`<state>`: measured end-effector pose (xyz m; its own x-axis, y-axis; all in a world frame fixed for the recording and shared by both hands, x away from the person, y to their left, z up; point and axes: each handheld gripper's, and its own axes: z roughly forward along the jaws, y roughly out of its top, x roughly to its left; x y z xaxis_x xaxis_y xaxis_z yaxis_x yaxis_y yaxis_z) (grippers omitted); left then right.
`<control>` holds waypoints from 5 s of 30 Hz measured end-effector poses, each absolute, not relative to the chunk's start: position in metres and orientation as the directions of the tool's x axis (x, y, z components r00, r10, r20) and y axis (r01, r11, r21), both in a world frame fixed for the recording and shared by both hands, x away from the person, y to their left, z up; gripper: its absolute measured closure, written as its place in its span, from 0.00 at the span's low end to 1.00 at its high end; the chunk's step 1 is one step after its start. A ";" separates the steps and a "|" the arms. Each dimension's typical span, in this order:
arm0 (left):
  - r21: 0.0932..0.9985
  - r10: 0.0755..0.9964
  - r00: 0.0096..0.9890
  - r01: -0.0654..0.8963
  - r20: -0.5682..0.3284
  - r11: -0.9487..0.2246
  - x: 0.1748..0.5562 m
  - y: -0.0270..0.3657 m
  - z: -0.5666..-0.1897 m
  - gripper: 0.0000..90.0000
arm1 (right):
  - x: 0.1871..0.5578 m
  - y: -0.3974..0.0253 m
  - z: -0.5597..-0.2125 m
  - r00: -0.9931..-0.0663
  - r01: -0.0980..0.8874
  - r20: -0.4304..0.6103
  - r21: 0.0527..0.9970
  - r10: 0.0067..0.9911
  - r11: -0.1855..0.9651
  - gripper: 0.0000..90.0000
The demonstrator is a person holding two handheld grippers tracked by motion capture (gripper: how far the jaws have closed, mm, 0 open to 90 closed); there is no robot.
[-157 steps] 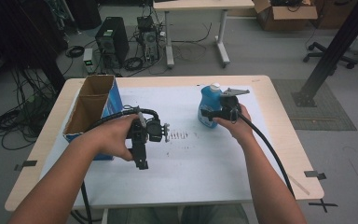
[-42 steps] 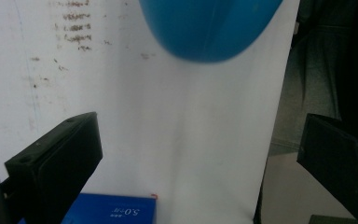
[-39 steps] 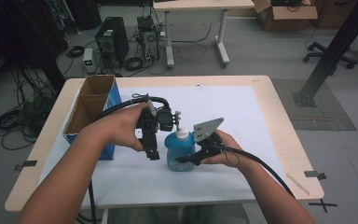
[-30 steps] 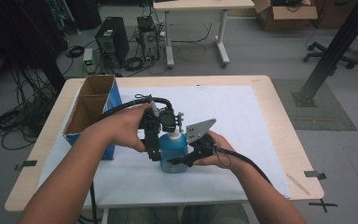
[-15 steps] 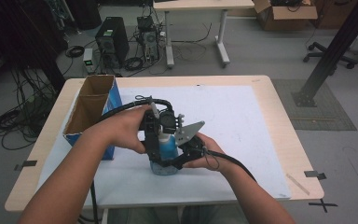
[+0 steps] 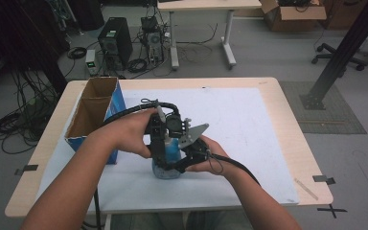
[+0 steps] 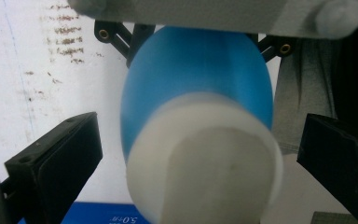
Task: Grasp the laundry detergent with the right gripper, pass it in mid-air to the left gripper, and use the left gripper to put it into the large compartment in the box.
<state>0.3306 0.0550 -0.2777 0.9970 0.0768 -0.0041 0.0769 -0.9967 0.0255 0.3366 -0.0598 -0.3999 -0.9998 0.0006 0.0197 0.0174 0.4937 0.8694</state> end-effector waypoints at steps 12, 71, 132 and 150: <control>0.030 0.054 0.998 0.054 0.024 -0.998 0.327 0.054 -0.277 0.06 | 0.335 -0.059 -0.398 -1.000 0.024 0.026 0.871 0.002 0.491 0.51; -0.022 -0.004 0.992 -0.001 0.126 -1.000 0.319 0.050 -0.277 0.40 | 0.332 -0.057 -0.392 -1.000 0.017 0.006 0.883 0.025 0.469 0.51; -0.044 0.210 0.975 0.214 0.077 -0.976 0.339 0.044 -0.258 0.43 | 0.339 -0.095 -0.389 -0.986 0.066 -0.013 0.886 0.166 0.458 0.01; 0.003 0.536 0.841 0.537 0.070 -0.843 0.366 0.071 -0.207 0.43 | 0.355 -0.151 -0.361 -0.982 0.057 -0.067 0.790 0.179 0.610 0.01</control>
<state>0.3655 0.0714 -0.2072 0.8412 0.5363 0.0696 0.5374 -0.8433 0.0028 0.3547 -0.1513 -0.3607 -0.9816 0.1786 -0.0670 0.0570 0.6102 0.7902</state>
